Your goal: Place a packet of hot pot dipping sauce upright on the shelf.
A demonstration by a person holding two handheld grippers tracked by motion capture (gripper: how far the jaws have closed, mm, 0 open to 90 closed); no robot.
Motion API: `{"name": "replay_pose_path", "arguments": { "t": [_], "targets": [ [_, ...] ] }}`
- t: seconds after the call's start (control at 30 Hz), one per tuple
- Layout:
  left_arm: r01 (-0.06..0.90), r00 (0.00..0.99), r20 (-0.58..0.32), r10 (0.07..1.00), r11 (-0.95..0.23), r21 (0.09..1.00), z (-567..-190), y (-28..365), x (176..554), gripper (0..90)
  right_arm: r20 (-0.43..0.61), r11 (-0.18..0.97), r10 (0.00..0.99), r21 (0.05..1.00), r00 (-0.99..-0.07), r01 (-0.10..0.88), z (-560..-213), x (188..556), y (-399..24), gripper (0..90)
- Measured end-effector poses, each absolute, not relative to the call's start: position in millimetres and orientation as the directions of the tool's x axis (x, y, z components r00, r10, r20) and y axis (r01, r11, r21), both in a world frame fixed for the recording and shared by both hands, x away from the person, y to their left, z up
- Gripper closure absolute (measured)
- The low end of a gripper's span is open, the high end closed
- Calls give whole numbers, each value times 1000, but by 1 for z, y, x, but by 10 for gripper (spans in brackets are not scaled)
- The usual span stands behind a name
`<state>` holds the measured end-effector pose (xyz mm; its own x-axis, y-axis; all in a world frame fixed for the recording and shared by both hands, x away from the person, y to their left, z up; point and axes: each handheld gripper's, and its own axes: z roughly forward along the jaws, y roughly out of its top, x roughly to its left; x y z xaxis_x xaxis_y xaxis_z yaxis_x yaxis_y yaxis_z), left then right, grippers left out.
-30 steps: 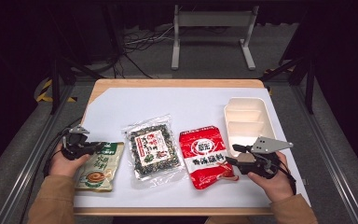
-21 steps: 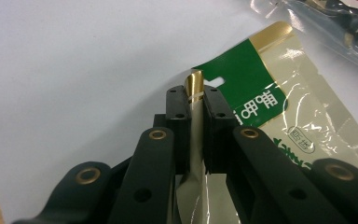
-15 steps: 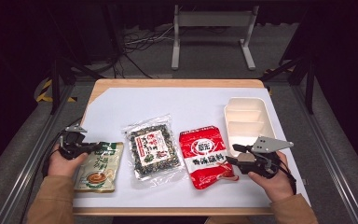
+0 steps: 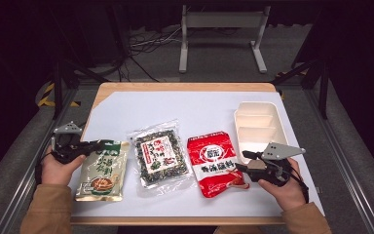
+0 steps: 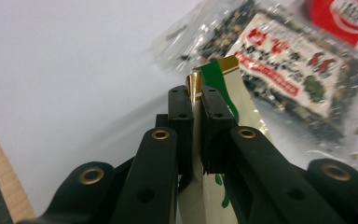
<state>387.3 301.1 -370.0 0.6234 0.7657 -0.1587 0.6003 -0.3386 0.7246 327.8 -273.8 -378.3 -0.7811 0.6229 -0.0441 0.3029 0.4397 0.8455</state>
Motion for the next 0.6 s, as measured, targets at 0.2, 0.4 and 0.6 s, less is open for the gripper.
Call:
{"name": "replay_pose_path", "arguments": {
  "t": [0.2, 0.4, 0.6],
  "targets": [
    [535, 660, -131, 740, -340, 774, -349, 293, 374, 847, -45, 441, 620, 846, -783, 300, -378, 328, -273, 485],
    [428, 727, -63, 683, -380, 820, -330, 282, 360, 853, -46, 440, 618, 847, -785, 298, -378, 327, -272, 490],
    [372, 757, -28, 653, -396, 840, -318, 270, 350, 858, -47, 439, 608, 852, -792, 286, -376, 326, -268, 493]
  ]
}}
